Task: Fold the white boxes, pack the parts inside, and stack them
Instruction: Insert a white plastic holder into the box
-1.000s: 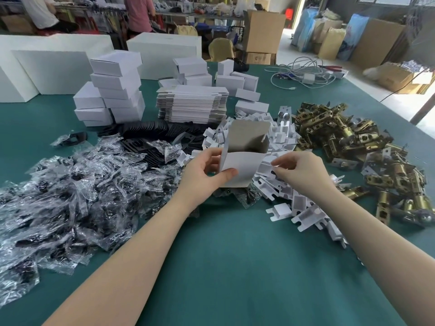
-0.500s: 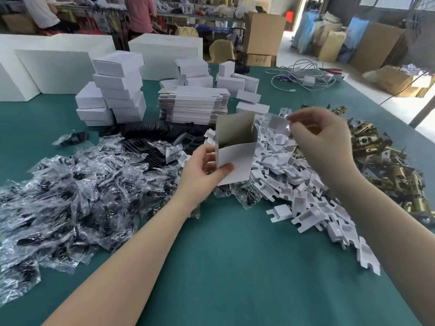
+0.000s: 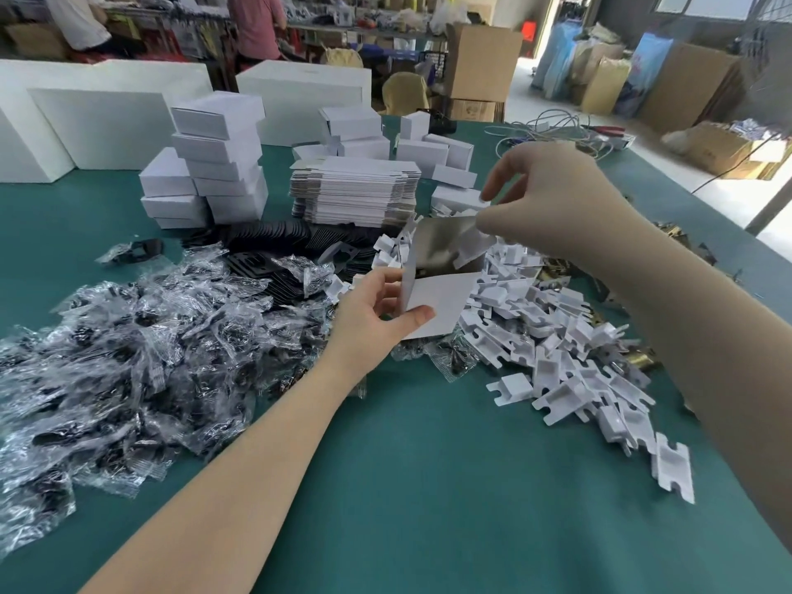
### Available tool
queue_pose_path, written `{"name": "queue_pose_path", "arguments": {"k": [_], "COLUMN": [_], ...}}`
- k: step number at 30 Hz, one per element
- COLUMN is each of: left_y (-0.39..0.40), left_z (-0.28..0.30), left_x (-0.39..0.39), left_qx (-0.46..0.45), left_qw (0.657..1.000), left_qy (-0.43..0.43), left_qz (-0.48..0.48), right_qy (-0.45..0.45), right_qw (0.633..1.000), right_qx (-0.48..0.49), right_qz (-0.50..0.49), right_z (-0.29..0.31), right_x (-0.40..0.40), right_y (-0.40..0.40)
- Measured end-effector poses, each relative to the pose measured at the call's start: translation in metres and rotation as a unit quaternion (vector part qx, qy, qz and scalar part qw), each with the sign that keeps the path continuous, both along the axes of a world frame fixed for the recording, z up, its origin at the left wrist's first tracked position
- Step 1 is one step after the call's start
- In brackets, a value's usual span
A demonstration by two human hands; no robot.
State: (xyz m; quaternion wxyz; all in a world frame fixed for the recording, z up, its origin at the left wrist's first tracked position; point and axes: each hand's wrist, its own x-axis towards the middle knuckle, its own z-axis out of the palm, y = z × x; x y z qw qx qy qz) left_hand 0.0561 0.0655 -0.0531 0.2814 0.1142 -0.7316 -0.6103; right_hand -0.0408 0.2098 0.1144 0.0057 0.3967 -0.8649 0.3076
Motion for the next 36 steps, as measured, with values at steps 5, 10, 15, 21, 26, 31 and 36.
{"name": "queue_pose_path", "arguments": {"k": [5,10,15,21,26,31,36], "left_y": [0.0,-0.002,-0.002,-0.004,-0.006,-0.012,-0.013], "left_z": [-0.001,-0.002,-0.001,0.001,0.008,0.018,0.018], "left_x": [-0.001,-0.001,-0.003,-0.003,-0.002,0.003,0.004], "left_qx": [-0.008,-0.009,0.006,0.058,0.108,0.083,0.072], "left_qw": [1.0,1.0,1.0,0.998,0.992,0.993,0.995], "left_qy": [-0.002,-0.009,-0.008,0.008,0.049,0.073,0.069], "left_qz": [0.002,0.001,-0.002,0.005,0.035,0.029,-0.007], "right_qy": [0.041,0.084,0.076,-0.001,-0.187,-0.225,-0.416], "right_qw": [0.994,0.984,0.993,0.974,0.965,0.952,0.85], "right_qx": [0.101,0.141,0.081,-0.216,-0.177,-0.208,-0.315], "right_qz": [-0.026,-0.07,-0.042,-0.074,-0.052,-0.015,0.074], "right_z": [-0.002,-0.021,-0.026,-0.054,-0.113,-0.144,-0.154], "right_x": [-0.003,-0.001,-0.001,-0.007,0.002,0.013,0.031], "right_y": [-0.02,-0.029,-0.022,-0.01,-0.015,-0.018,-0.025]}}
